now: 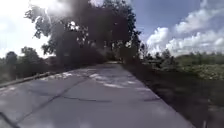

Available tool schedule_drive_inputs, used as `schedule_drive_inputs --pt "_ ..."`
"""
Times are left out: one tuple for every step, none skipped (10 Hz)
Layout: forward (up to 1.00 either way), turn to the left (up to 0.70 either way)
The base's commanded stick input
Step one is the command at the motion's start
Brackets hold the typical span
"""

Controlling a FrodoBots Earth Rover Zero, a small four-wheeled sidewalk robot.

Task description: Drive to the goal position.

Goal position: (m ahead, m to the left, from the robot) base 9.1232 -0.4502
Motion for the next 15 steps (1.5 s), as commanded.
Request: schedule_drive_inputs --pt "0.85 0.00" --pt "0.85 0.00" --pt "0.85 0.04" --pt "0.85 0.06" --pt "0.85 0.06" --pt "0.85 0.06" --pt "0.85 0.06" --pt "0.85 0.06" --pt "0.85 0.06" --pt "0.85 0.06" --pt "0.85 0.06" --pt "0.85 0.06" --pt "0.85 0.06" --pt "0.85 0.06" --pt "0.85 0.06"
